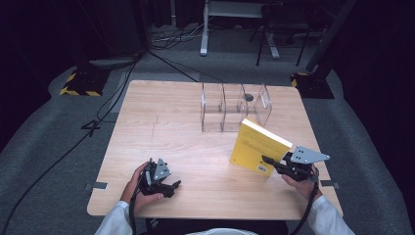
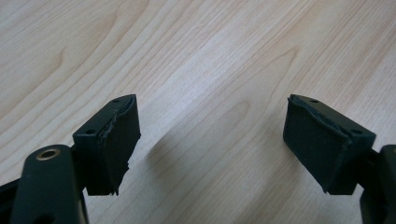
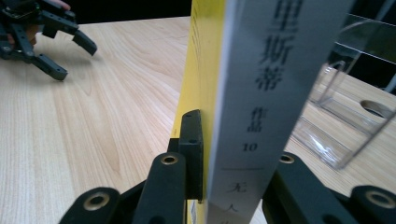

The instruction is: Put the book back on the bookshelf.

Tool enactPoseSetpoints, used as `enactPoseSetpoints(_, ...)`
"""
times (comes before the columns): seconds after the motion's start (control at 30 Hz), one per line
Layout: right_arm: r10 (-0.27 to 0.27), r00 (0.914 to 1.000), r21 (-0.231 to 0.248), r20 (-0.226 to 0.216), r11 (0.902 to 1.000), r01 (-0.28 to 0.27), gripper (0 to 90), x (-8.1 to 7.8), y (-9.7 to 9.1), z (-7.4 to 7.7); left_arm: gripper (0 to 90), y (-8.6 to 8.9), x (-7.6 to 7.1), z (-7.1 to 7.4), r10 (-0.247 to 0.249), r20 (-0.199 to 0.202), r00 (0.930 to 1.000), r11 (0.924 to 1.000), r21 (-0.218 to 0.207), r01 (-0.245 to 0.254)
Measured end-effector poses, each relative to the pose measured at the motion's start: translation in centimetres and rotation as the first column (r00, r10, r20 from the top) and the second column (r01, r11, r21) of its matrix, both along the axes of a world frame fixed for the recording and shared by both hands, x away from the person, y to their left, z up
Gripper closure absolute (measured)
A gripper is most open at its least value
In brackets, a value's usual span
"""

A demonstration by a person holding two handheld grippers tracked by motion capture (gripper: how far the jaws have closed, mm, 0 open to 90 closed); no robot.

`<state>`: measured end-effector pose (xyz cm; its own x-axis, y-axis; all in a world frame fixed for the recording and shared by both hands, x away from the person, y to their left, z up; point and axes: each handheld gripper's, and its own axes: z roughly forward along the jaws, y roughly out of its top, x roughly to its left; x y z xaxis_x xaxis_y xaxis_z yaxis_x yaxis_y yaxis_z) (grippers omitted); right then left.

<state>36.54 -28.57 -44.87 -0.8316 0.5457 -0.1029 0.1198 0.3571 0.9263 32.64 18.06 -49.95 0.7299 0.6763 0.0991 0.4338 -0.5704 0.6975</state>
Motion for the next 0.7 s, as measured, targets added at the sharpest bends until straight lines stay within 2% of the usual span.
enactPoseSetpoints(0.1, -0.018, 0.9998, 0.005, -0.004, 0.9998, 0.018, 76.0, -0.1, -0.6, 0.0, 19.5, 0.5, -0.1, -0.1, 0.016, -0.013, 0.9998, 0.9999, 0.005, -0.016)
enactPoseSetpoints(0.23, -0.045, 0.9990, 0.005, -0.002, 0.9990, 0.045, 76.0, -0.1, -1.0, 0.0, 18.9, 1.1, -0.3, -0.2, 0.032, -0.031, 0.9990, 0.9994, -0.015, -0.033)
enactPoseSetpoints(0.4, -0.074, 0.9973, 0.011, 0.000, 0.9972, 0.074, 76.1, 0.0, -1.3, 0.1, 18.5, 1.9, -0.3, -0.5, 0.059, -0.092, 0.9939, 0.9951, -0.074, -0.066)
enactPoseSetpoints(0.7, -0.117, 0.9931, 0.020, 0.002, 0.9929, 0.117, 76.2, 0.1, -1.8, 0.2, 18.1, 2.0, -0.5, -0.5, 0.073, -0.091, 0.9932, 0.9942, -0.072, -0.079)
